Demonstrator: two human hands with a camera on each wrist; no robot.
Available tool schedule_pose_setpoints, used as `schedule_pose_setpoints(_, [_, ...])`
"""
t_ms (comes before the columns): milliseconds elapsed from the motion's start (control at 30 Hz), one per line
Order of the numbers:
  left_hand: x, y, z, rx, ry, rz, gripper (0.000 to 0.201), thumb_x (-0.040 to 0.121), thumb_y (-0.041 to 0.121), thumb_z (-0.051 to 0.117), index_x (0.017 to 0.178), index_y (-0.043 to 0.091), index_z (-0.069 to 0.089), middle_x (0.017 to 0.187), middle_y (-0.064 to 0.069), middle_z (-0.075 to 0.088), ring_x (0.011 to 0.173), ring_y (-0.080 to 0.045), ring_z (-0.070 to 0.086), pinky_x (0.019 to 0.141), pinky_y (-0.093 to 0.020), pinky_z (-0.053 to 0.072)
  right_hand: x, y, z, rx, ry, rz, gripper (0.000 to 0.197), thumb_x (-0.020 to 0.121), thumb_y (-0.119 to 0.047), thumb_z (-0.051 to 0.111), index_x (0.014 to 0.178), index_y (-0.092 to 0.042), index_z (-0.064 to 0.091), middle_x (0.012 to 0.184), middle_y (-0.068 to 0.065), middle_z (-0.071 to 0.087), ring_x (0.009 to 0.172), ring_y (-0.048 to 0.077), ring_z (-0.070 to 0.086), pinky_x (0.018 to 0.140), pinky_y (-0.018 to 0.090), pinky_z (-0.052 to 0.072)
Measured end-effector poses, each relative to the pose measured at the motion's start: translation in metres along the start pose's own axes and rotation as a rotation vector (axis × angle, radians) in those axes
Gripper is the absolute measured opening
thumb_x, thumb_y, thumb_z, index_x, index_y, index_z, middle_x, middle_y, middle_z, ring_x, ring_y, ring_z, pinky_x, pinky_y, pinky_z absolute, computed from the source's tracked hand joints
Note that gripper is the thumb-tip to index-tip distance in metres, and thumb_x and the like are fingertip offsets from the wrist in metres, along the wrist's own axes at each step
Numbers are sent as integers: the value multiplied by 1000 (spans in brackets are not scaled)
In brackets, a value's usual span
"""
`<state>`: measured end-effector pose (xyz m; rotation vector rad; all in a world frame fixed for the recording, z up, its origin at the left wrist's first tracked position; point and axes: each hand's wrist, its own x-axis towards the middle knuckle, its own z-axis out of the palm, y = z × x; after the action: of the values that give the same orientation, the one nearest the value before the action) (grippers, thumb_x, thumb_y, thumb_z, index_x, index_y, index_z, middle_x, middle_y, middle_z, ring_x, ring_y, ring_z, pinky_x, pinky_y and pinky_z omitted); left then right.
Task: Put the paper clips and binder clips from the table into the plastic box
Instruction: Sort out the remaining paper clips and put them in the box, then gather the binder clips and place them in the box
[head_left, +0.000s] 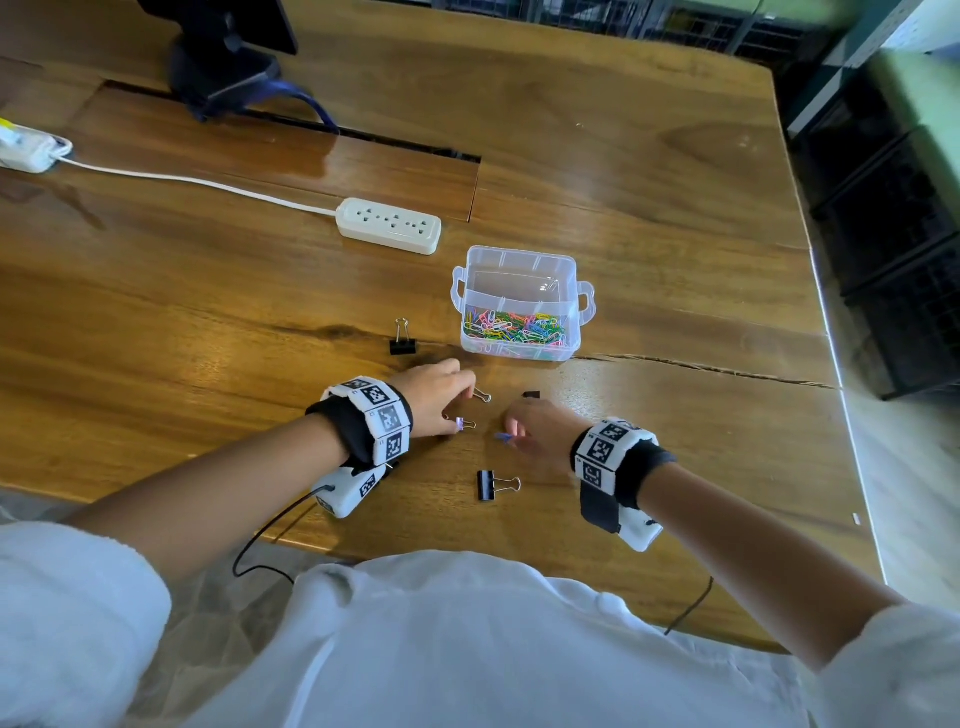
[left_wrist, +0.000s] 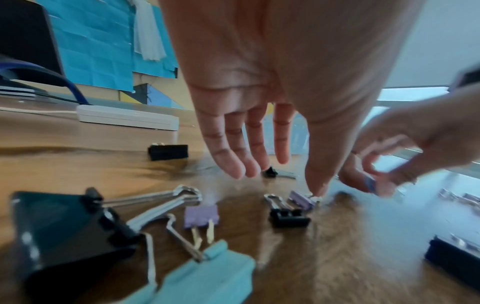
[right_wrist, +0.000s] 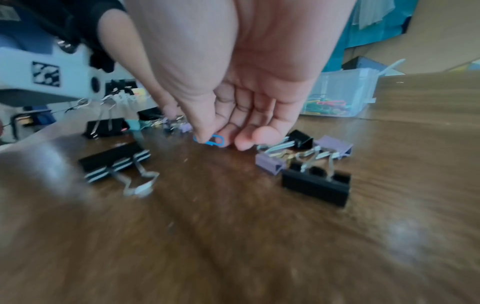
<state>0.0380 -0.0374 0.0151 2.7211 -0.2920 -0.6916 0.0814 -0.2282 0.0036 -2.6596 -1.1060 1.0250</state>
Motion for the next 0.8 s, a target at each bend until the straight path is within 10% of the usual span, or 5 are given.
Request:
schedule_pose_setpoints(300, [1, 8, 7, 58, -91, 54, 19, 90, 10, 56, 109, 10, 59, 118, -9, 48, 97, -24, 54, 75, -29, 38, 24, 47, -72, 298, 516, 236, 5, 85, -18, 60, 83, -16, 65, 81, -4, 63, 72, 16, 58, 70, 29, 51])
schedule_pose_setpoints(800, [-2, -12, -5, -18, -3, -11, 23, 90, 23, 55, 112, 14, 56, 98, 1, 46, 92, -19, 53, 79, -29, 42, 5, 60, -72, 378, 557, 218, 27, 87, -1, 49, 97, -14, 71, 98, 3, 71, 87, 15, 63, 80, 23, 49])
